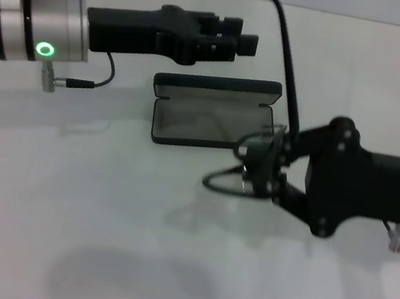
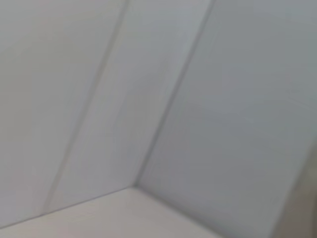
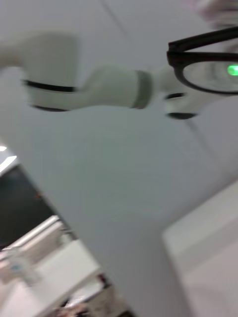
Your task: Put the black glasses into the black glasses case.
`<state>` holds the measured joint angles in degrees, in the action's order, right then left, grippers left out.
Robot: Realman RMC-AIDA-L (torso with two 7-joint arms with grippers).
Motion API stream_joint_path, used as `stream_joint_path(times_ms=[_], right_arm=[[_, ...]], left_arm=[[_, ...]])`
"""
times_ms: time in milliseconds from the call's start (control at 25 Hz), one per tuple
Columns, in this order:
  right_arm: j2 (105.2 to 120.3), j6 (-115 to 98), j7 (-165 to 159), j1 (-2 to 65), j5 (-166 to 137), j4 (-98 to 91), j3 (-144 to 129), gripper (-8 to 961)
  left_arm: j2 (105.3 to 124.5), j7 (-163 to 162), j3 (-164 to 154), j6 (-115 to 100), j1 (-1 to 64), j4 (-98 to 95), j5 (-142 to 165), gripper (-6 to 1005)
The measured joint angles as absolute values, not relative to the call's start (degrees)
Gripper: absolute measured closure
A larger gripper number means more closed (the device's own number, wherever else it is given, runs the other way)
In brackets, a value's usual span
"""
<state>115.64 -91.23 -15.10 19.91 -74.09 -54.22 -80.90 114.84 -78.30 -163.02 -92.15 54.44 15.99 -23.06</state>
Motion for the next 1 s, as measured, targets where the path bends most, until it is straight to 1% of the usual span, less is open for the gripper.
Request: stream_joint_path(times_ms=[120,240,360,440,520,600,760,1000], right_arm=[[115.63,-95.93,-17.05,20.23,-74.07,-53.83,-80.55,838],[115.65,-97.92,-20.63,21.68,-74.03,-51.97,-80.49,837],[115.60,-97.73,-24.90,24.46,-74.00,-48.11,-79.61,837],[115.54,-97.74,-27.80,28.06,-74.20,-42.62,-78.34,837],[115.40,-97.92,-29.54,30.95,-74.31,-38.09,-77.34,837],[115.22,-97.95,-30.77,32.47,-74.36,-35.21,-76.73,836],[115.10,-97.01,-31.45,32.79,-74.34,-33.63,-76.27,836],[114.94,-96.02,-33.19,32.70,-74.44,-33.53,-75.04,835]], left_arm=[[115.39,-76.60,-163.03,-89.90,54.73,15.79,-22.50,416],[116.71,-72.44,-162.99,-89.82,55.33,15.49,-24.28,414],[118.33,-67.44,-162.97,-91.03,55.98,15.21,-27.28,413],[119.02,-64.23,-162.95,-92.65,55.42,15.03,-29.64,412],[119.21,-62.49,-162.95,-93.40,54.77,14.79,-30.85,410],[119.36,-59.77,-162.95,-94.19,53.79,14.20,-32.25,409],[119.33,-53.19,-162.91,-97.65,51.20,12.49,-34.09,407],[119.32,-50.62,-162.92,-99.64,50.22,12.39,-33.76,403]])
